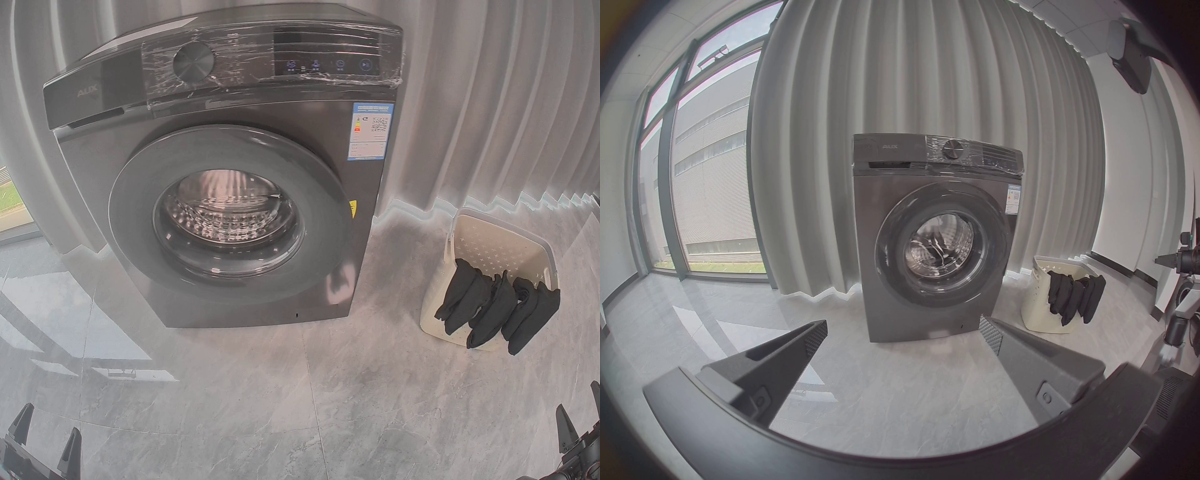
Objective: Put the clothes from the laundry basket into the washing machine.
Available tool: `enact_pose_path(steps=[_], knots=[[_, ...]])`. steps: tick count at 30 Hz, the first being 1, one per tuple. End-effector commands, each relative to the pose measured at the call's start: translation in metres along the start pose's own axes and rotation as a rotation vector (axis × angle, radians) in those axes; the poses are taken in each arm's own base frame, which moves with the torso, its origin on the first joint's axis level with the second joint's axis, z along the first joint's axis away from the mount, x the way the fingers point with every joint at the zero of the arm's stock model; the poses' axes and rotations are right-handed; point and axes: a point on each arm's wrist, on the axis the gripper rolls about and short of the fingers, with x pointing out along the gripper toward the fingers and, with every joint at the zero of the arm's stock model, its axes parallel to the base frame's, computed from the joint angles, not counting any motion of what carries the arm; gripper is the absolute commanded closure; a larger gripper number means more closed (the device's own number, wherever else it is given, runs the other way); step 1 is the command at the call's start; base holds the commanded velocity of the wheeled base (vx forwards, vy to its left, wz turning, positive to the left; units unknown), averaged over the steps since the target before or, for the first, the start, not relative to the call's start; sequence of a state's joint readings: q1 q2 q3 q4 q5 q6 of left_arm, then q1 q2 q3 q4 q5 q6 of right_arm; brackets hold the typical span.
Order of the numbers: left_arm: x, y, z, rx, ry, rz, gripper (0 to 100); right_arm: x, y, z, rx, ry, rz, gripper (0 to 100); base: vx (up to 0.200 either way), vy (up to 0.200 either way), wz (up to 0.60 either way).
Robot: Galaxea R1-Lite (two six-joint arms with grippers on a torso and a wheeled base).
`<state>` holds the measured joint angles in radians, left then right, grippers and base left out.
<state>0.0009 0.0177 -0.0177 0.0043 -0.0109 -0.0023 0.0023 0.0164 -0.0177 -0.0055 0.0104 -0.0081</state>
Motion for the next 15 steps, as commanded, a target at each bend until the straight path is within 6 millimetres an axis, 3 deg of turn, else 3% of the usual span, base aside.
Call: enact_pose_path(steps=[1, 4, 10, 15], knots=[[0.0001, 0.0000, -0.0048, -0.001, 0.002, 0.001, 0, 0.0012, 0.0000, -0.0049, -0.001, 0.016, 0.001, 0, 0.000, 0.000, 0.00], [0.0002, 0.0000, -0.0048, -0.002, 0.003, 0.001, 0, 0.0012, 0.0000, -0.0049, 0.001, 0.016, 0.001, 0, 0.000, 0.000, 0.00], [0.0001, 0.0000, -0.0048, -0.002, 0.002, 0.001, 0, 0.0012, 0.0000, -0.0049, -0.001, 0.016, 0.001, 0, 0.200, 0.000, 0.00], [0.0001, 0.0000, -0.0048, -0.001, 0.002, 0.001, 0, 0.0012, 0.0000, -0.0049, -0.001, 0.016, 0.001, 0, 0.000, 0.000, 0.00]])
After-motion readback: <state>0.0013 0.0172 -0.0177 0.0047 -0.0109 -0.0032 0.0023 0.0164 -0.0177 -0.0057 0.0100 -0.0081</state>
